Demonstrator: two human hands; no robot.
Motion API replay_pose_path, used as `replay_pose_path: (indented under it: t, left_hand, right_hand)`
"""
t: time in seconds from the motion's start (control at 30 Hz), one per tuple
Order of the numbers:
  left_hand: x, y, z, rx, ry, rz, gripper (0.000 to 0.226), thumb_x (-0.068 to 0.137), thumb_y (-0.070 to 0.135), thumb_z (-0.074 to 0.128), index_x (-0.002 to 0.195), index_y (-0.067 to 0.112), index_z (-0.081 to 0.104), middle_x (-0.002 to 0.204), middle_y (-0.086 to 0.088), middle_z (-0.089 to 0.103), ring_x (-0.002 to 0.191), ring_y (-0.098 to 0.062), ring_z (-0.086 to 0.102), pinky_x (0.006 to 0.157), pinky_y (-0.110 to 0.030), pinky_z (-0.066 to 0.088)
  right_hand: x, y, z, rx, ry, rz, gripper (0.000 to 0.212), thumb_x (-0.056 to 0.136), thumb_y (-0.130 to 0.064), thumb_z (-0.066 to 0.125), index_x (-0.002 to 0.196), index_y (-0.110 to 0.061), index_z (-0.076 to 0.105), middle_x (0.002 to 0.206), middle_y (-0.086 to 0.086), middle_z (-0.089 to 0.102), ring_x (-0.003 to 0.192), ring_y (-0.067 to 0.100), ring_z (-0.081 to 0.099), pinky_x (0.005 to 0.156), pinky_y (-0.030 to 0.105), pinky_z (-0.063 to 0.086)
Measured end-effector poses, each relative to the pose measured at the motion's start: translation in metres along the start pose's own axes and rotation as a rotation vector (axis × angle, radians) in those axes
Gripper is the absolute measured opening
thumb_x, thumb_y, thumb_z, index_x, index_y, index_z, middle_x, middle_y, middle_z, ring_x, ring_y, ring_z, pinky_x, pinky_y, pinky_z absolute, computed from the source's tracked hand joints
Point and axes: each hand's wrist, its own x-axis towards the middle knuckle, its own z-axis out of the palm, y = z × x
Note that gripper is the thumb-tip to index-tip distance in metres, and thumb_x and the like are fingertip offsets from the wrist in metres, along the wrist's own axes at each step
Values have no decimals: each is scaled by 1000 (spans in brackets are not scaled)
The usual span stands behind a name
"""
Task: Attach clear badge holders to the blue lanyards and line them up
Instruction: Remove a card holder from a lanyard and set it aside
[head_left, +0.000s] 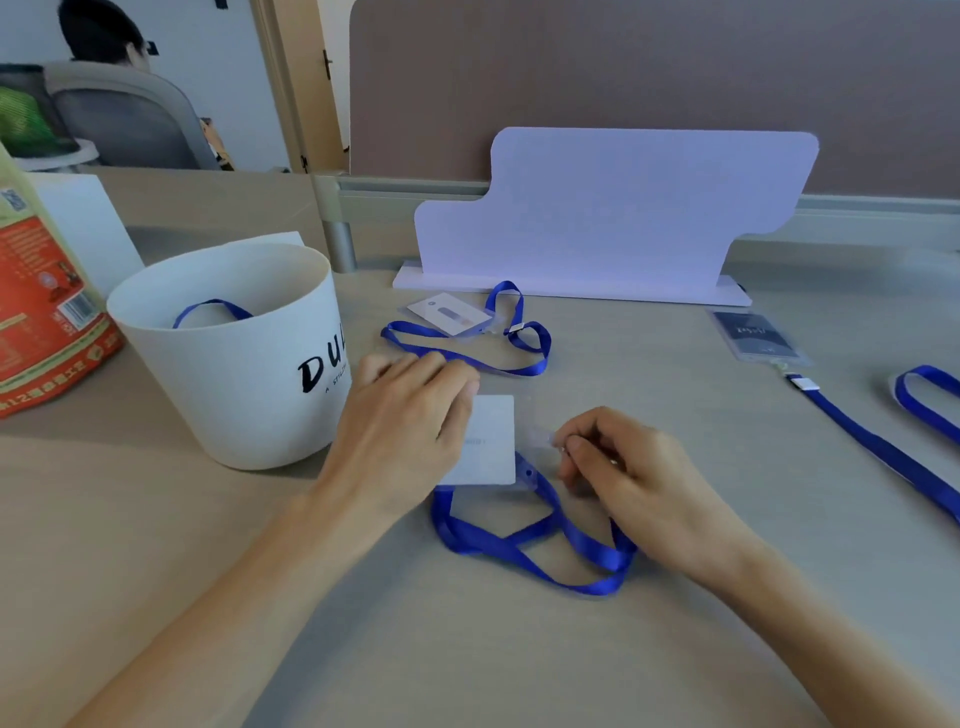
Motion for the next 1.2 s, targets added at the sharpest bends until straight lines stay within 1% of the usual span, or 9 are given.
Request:
replay_pose_path:
  t: [0.13,0.23,0.37,0.53,0.67,0.77,0.9,1.07,1.2]
  left_hand:
    - [-4,-6,11,-8,-174,-54,40,91,38,25,89,21,61,87,5,59,87,-21,58,78,-34,36]
    - [-3,0,9,-158,-114,58,31,92,34,40,105,22,65,97,4,58,95,-17,55,85,-31,38]
    - [-8,24,5,-436,-102,199,24,90,39,56,96,21,71,84,9,57,85,-11,54,78,-27,45]
    - [-13,24,15,-404,-84,220,13,82,34,69,88,22,69,73,12,54,73,-10,52,64,-30,46]
    - [-14,24,13,-380,-95,180,15,81,40,66,87,27,70,71,11,56,71,-5,51,59,-23,43]
    - [-15,25,12,-347,-123,184,20,83,46,61,86,30,72,72,13,56,71,-2,50,57,-12,33]
    - [-14,24,11,-357,-99,200,20,86,43,60,86,28,73,74,13,60,72,-2,51,59,-17,38]
    - [-12,22,10,-308,-38,229,15,86,35,65,85,21,72,75,9,62,72,-12,55,61,-15,33]
    - [-13,23,12,-288,6,299,17,91,30,62,87,18,72,77,7,63,74,-15,53,61,-25,43]
  right_hand:
    - [5,2,-4,122,-107,73,27,101,-9,39,91,-12,64,67,-4,67,62,6,60,67,24,49]
    - [7,4,-4,152,-88,76,29,102,-8,39,91,-12,65,64,-4,65,60,6,58,65,20,48]
    - [9,7,-3,207,-90,79,24,100,-14,46,91,-11,67,62,-7,64,59,4,57,63,16,47]
    - [8,7,-4,262,-112,100,16,96,-18,56,94,-13,71,70,-4,73,69,5,65,69,17,53]
    - [8,8,-4,158,-88,60,15,95,-14,58,92,-16,72,88,5,76,88,27,69,86,43,53]
    - [8,7,-3,129,-67,41,19,93,-6,59,87,-19,71,86,1,76,85,15,71,85,36,55]
    - [8,6,-2,150,-15,36,16,91,-10,62,83,-22,70,80,-4,74,76,7,67,77,26,53]
    - [5,3,-4,195,-47,44,8,86,-26,69,87,-20,75,89,9,76,91,34,67,85,46,53]
    - [4,2,-3,164,-72,24,12,91,-21,64,87,-20,75,88,-1,76,89,21,69,85,41,53]
